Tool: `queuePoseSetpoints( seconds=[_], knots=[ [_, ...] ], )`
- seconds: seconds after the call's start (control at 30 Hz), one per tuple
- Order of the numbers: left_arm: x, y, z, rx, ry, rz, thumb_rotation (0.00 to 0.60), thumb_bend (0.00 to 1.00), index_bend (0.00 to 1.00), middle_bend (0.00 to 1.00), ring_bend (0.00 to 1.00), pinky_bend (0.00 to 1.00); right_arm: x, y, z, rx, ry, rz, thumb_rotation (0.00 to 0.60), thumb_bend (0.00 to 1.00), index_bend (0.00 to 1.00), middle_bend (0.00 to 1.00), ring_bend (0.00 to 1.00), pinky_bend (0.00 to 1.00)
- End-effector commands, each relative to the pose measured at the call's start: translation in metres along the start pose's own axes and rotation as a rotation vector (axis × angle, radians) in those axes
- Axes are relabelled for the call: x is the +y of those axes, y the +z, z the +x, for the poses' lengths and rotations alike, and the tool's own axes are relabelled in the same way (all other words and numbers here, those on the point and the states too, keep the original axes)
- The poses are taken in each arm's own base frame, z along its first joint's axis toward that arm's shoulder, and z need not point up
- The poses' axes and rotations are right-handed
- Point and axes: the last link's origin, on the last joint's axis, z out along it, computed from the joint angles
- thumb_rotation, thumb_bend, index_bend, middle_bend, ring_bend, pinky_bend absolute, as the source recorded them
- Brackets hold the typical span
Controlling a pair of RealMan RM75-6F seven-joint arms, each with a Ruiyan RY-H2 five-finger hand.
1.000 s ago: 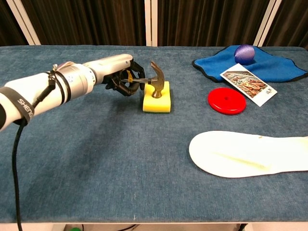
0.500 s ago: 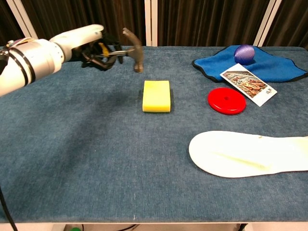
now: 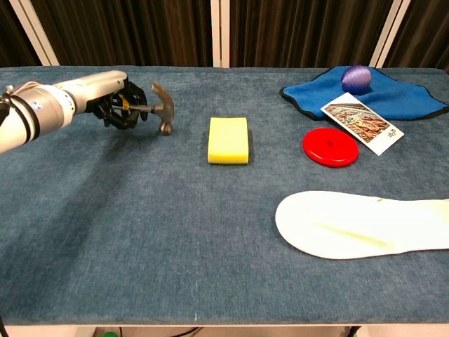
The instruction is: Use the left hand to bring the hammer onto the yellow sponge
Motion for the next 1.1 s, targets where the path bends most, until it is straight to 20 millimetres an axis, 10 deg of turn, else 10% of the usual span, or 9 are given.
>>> queuePoseSetpoints(
  seconds=[0.03, 0.43, 0.73, 1.1],
  knots=[
    [-0.002, -0.003, 0.003, -0.023, 0.007, 0.015, 0.600, 0.59, 0.18, 0.25, 0.18, 0.32, 0.000, 0.000, 0.000, 0.002, 0.001, 0.001, 0.600, 0.11, 0.07, 0.13, 0.00, 0.07],
    [-0.030, -0.049, 0.043, 0.010, 0.069, 0.065, 0.600, 0.41, 0.06, 0.14, 0.08, 0.17, 0.004, -0.003, 0.006, 0.019, 0.001, -0.006, 0.600, 0.11, 0.07, 0.13, 0.00, 0.07],
    [-0.100, -0.164, 0.103, 0.331, 0.192, 0.206, 0.600, 0.41, 0.12, 0.16, 0.08, 0.15, 0.006, -0.003, 0.003, -0.037, 0.074, -0.002, 0.600, 0.11, 0.07, 0.13, 0.00, 0.07],
    [-0.137, -0.284, 0.091, 0.393, 0.292, 0.304, 0.600, 0.40, 0.13, 0.16, 0.08, 0.13, -0.011, 0.005, -0.004, -0.079, 0.132, 0.087, 0.600, 0.12, 0.07, 0.12, 0.00, 0.07]
  ],
)
